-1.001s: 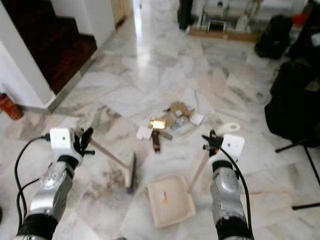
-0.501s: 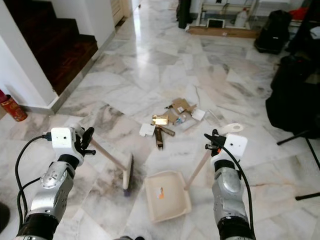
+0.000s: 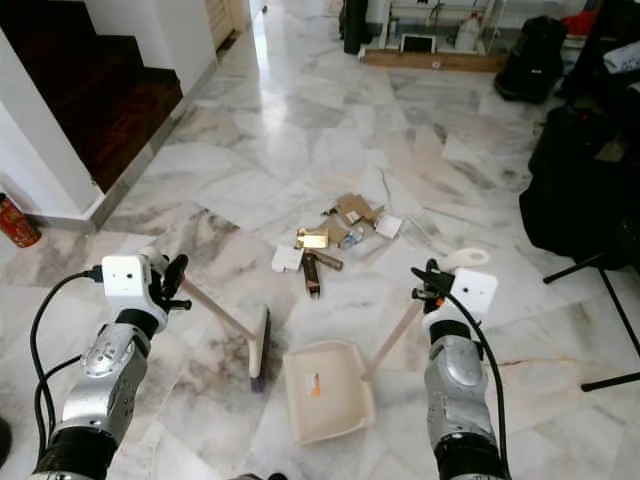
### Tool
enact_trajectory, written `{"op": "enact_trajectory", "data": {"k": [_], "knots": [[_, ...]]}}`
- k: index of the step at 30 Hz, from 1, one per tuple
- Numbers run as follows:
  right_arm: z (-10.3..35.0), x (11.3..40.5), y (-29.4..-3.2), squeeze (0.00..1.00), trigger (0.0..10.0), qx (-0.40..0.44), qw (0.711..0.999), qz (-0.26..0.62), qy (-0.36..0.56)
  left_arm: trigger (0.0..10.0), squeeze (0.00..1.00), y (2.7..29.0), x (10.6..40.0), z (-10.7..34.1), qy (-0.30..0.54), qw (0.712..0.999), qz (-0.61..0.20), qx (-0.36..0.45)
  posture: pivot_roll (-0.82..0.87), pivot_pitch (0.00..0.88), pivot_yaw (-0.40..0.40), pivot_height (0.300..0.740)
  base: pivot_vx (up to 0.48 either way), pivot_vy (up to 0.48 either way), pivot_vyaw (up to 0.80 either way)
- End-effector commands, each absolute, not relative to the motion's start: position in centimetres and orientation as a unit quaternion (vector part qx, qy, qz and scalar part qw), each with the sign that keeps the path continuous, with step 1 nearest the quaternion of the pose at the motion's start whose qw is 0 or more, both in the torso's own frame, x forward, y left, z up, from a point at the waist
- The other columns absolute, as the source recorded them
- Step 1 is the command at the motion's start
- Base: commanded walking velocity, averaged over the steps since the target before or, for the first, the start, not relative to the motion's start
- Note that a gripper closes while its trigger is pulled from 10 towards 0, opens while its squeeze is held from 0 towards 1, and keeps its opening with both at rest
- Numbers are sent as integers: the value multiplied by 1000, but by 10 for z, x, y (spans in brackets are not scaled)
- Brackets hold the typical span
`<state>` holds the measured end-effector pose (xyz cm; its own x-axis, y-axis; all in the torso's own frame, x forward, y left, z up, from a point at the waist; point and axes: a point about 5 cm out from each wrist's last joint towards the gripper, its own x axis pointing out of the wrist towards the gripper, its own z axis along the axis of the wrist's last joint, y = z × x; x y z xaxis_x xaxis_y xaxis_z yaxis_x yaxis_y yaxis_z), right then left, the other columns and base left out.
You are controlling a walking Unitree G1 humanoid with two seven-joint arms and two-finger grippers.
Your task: Sweep floor
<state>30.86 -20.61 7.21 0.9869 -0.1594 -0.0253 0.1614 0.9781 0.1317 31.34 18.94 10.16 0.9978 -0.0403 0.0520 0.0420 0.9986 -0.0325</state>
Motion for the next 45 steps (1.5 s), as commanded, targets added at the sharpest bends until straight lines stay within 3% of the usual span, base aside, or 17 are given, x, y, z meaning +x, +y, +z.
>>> {"op": "enact_trajectory", "data": {"k": [1,45], "knots": [[84,312,-209,0,10000,71,994,-85,-20,10000,0,189,317,114,-52,998,-24,-13,38,87,41,740,262,0,0],[84,313,-208,0,10000,73,994,-82,-21,10000,0,190,317,116,-56,998,-21,-12,38,85,41,740,269,0,0]]}}
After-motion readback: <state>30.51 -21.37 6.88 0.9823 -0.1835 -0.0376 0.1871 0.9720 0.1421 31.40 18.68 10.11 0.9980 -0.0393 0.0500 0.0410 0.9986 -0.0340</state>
